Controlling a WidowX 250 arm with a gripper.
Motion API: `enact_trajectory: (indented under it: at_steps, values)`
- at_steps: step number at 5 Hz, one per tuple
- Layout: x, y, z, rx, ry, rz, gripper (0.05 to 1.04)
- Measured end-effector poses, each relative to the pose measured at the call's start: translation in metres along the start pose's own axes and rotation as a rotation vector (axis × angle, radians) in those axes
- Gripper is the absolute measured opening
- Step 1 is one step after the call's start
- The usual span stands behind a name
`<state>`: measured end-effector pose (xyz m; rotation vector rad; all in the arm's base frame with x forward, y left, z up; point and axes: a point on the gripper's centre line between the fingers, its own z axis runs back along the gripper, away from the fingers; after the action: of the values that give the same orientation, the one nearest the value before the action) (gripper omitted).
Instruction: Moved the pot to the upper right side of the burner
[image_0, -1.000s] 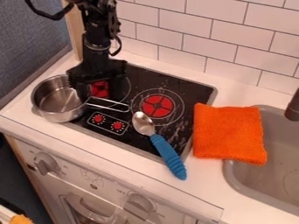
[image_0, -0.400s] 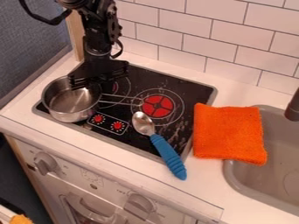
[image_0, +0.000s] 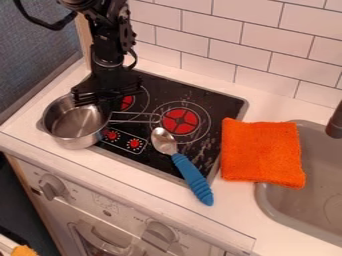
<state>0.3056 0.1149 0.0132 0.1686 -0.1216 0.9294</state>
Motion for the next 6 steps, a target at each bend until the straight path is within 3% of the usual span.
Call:
enact_trajectory:
  at_steps: [2,3,5,6]
  values:
    - [0.001,0.004,0.015,-0.003,-0.013,-0.007,0.082]
    - [0.007,-0.008,0.032,-0.041,-0.033,-0.021,0.082]
    - [-0.002,-0.094,0.093,-0.183,-0.130,-0.173,0.082]
    - [-0.016,-0.136,0.091,-0.174,-0.121,-0.262,0.081]
